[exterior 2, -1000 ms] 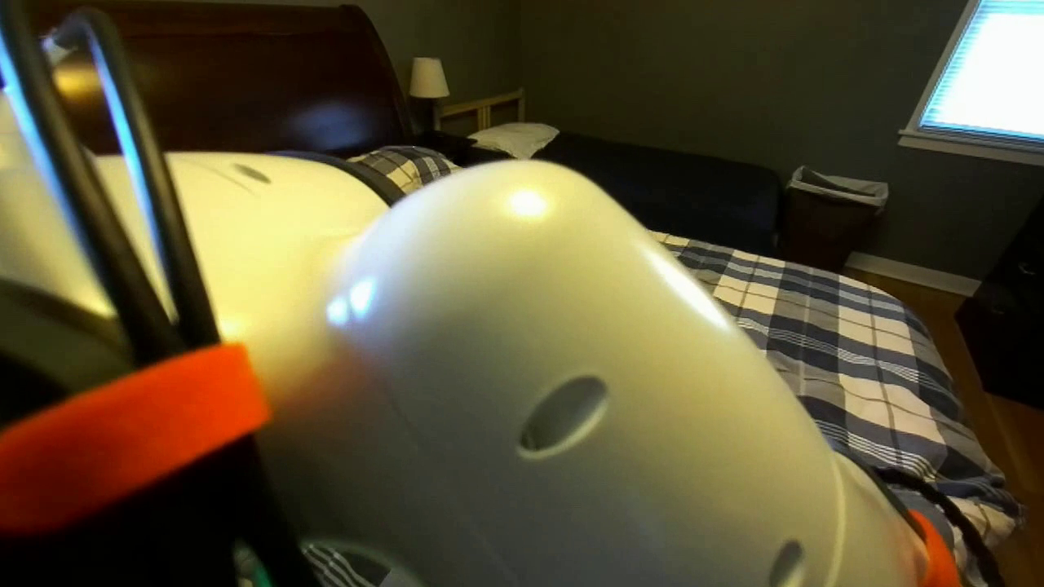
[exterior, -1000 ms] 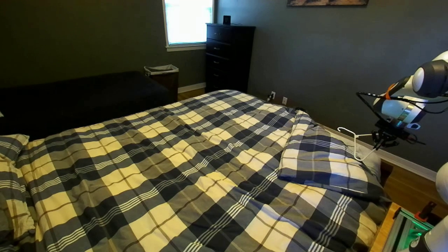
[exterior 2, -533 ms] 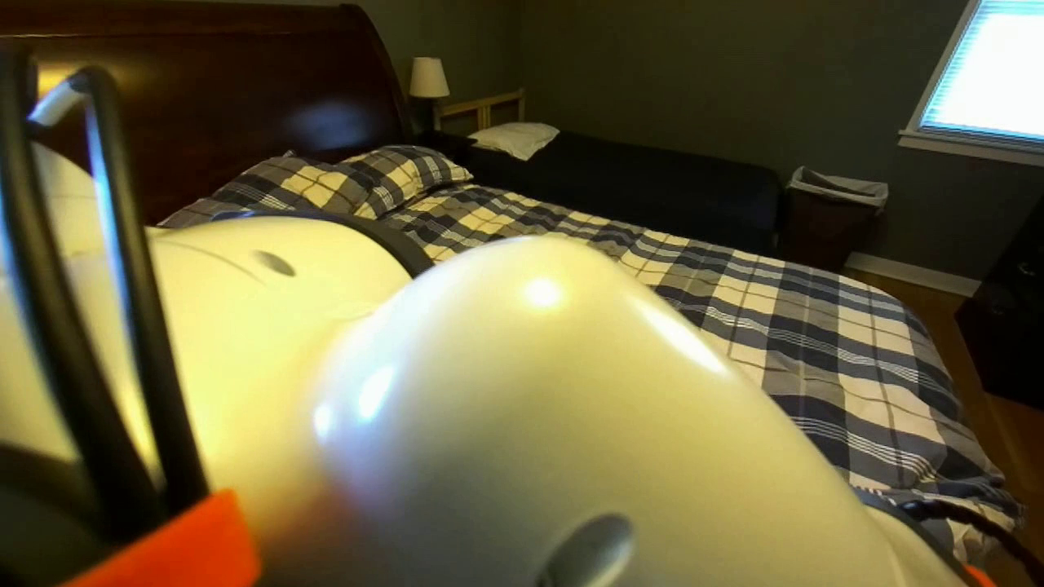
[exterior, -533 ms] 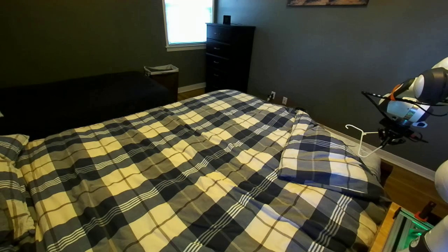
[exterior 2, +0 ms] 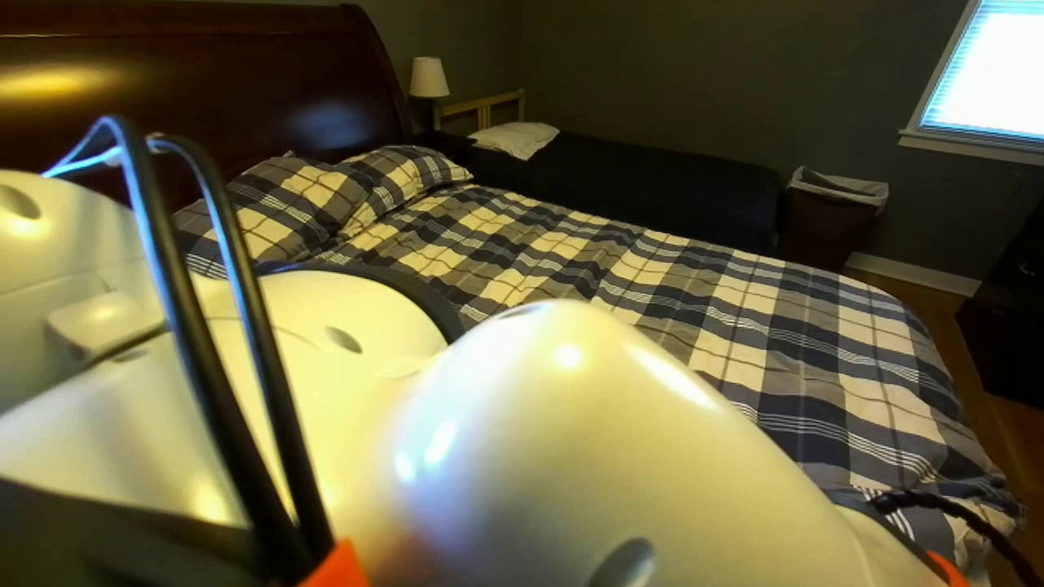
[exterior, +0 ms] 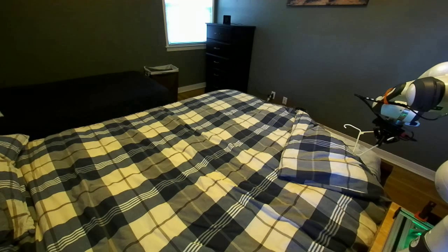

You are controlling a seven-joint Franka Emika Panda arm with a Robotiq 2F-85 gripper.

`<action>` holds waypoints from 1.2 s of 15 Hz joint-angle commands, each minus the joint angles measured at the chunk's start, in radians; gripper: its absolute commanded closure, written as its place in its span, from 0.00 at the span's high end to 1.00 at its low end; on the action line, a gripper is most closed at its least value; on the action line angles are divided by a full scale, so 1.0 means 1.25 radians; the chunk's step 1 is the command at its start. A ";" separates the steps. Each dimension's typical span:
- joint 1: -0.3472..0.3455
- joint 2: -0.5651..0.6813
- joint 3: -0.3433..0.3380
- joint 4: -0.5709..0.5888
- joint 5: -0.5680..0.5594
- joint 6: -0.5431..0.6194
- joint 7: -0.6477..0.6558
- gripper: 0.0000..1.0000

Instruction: Put the white hanger under the covers then pull the covers on the bottom left corner downwards.

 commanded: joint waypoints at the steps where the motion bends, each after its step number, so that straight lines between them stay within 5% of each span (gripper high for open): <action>1: -0.001 0.057 -0.013 0.082 -0.033 -0.023 0.046 0.02; 18: 0.106 0.182 -0.051 0.194 -0.127 -0.014 0.147 0.02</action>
